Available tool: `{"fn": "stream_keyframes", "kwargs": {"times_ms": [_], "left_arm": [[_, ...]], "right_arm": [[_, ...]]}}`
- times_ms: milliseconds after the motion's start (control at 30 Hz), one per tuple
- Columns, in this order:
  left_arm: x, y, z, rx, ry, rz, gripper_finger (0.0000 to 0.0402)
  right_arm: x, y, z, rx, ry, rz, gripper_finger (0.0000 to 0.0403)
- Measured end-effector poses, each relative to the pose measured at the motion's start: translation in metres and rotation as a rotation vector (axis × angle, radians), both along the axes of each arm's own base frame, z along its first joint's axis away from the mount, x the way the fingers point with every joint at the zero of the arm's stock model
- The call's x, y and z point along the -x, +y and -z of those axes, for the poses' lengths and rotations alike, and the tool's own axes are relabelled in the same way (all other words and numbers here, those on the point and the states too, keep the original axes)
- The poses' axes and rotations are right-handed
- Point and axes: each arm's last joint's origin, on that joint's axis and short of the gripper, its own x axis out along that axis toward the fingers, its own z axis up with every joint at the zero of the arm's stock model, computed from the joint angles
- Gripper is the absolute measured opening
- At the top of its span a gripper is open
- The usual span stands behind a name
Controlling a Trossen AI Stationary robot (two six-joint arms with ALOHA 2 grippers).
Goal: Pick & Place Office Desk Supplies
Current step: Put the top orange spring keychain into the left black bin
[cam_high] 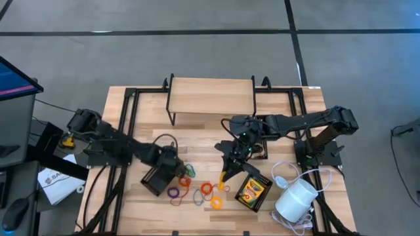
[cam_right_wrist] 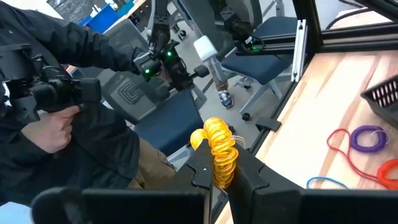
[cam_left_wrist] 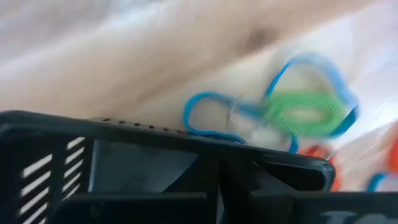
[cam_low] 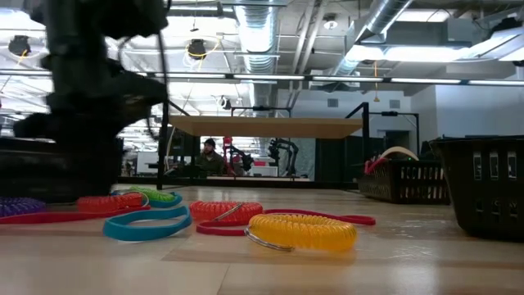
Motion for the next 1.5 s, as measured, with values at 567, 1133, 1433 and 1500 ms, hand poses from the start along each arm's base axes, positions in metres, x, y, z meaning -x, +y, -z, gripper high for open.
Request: {"fn": "stream_keyframes", "kwargs": {"times_ms": [567,1133,1433,1500], "left_arm": [[-0.042,0.043,0.002,-0.052,-0.211,0.041,0.0000],[-0.091,0.040,-0.051,-0.202,-0.240,0.227,0.0000],[-0.035,0.033,-0.118,-0.381,-0.287,0.135,0.0000],[-0.019,0.032,-0.142,-0.429,-0.381,0.082,0.0000]], "right_arm": [[-0.001,-0.008,0.000,0.002,-0.001,0.022,0.0016],[0.001,-0.020,-0.003,0.003,0.006,0.055,0.0016],[0.013,-0.034,-0.019,0.037,-0.058,0.127,0.0016],[0.011,-0.038,-0.015,0.055,-0.043,0.156,0.0016]]}}
